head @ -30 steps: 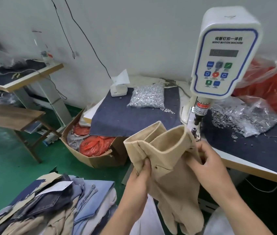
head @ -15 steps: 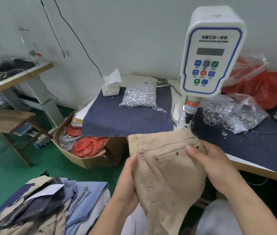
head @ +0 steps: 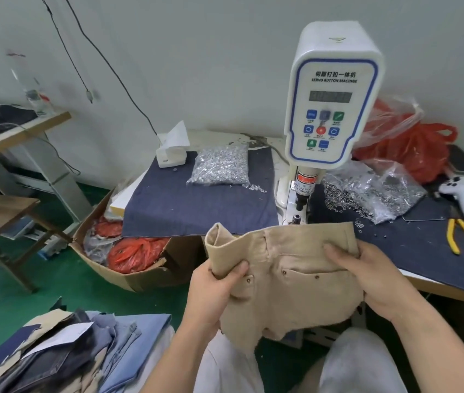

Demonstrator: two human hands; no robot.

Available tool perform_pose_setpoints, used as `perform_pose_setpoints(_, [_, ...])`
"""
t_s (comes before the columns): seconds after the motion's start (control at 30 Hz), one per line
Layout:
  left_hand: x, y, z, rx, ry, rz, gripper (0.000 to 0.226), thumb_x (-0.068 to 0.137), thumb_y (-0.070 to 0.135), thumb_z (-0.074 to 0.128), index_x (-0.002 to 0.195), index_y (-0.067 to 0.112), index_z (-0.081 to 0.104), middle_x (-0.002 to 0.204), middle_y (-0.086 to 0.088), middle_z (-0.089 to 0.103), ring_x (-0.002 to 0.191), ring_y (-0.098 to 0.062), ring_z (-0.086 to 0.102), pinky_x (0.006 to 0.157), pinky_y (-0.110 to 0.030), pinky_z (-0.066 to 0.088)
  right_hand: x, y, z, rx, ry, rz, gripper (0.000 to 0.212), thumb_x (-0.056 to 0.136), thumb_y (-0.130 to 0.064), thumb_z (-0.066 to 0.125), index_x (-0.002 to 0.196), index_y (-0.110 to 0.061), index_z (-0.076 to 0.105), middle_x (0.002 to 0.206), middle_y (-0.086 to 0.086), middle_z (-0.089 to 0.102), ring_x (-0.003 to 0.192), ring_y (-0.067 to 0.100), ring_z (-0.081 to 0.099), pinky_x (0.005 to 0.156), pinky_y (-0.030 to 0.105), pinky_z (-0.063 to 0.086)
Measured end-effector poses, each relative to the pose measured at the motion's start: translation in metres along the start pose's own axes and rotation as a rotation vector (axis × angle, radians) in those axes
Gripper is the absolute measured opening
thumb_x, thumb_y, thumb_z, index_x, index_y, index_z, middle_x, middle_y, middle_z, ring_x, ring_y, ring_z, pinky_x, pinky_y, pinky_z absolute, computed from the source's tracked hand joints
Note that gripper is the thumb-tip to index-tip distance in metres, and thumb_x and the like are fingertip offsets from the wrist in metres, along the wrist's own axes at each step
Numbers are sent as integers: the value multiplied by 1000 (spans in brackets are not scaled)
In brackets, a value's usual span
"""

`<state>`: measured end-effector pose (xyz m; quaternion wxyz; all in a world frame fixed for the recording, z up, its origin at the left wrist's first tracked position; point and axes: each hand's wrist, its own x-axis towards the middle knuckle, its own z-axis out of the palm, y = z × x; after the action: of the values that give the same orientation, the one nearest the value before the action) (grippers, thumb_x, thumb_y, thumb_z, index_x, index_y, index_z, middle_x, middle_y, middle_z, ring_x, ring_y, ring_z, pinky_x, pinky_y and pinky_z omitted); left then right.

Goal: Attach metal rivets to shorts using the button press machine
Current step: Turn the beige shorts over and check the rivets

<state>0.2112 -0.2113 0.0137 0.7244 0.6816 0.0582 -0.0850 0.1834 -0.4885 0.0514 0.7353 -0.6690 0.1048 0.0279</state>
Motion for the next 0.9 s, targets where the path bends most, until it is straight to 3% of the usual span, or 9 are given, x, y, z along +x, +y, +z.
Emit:
perform_pose_setpoints(0.13, [8,10,-13,175,-26,121,59,69,64,84,118,34,71,113,9,77,103,-11,74,83,-32,61,7,-2,-9,80,158,-27,30,84,-35,71,105,-16,78,107,13,78,96,28,76,76,39,60])
perform_pose_setpoints(0.2, [13,14,-19,134,-183,36,53,78,63,75,124,38,70,123,7,76,113,-15,73,92,-39,59,11,-3,-10,58,218,-35,30,86,-35,70,108,-15,76,107,12,78,97,27,75,84,42,56])
perform_pose_setpoints(0.3, [22,13,-29,-65,-307,-110,62,90,47,58,143,15,58,138,-11,69,128,-29,66,108,-56,50,18,-3,-14,36,320,-32,17,97,-27,67,105,-15,77,104,13,78,97,32,74,92,51,55])
perform_pose_setpoints(0.37, [27,12,-37,-114,-271,-126,65,87,43,66,138,5,57,135,-19,69,123,-31,68,105,-56,52,22,-3,-20,31,365,-15,15,99,-25,66,103,-15,76,102,14,78,92,31,73,92,53,55])
perform_pose_setpoints(0.53, [29,16,-45,-12,-171,-30,51,80,52,88,115,16,80,118,-14,78,108,-31,76,85,-35,61,25,2,-30,-50,419,-14,14,101,-25,64,104,-14,73,100,13,78,86,25,74,83,46,58])
perform_pose_setpoints(0.63, [29,22,-43,29,-77,-56,49,81,65,72,109,26,83,112,-4,80,104,-24,77,89,-43,58,23,6,-37,-95,448,0,16,102,-28,63,102,-14,72,97,12,78,87,28,74,82,45,57])
perform_pose_setpoints(0.7, [28,24,-39,-13,-123,-81,45,88,60,63,114,28,81,118,-3,79,111,-23,75,93,-44,56,22,9,-38,-241,483,-8,19,102,-32,61,97,-16,70,96,12,76,91,32,70,85,47,54])
perform_pose_setpoints(0.77, [24,28,-33,-96,-199,-115,40,98,52,57,123,29,78,128,-5,75,120,-24,72,95,-40,56,21,11,-38,-521,523,-3,24,103,-37,56,92,-17,64,95,10,71,92,33,65,75,43,48])
perform_pose_setpoints(0.9, [14,37,-13,-253,-316,-198,41,106,48,52,133,26,72,139,-8,69,130,-26,65,95,-35,59,9,16,-23,-916,666,-61,28,99,-28,63,118,-9,56,119,19,63,113,42,56,88,47,42])
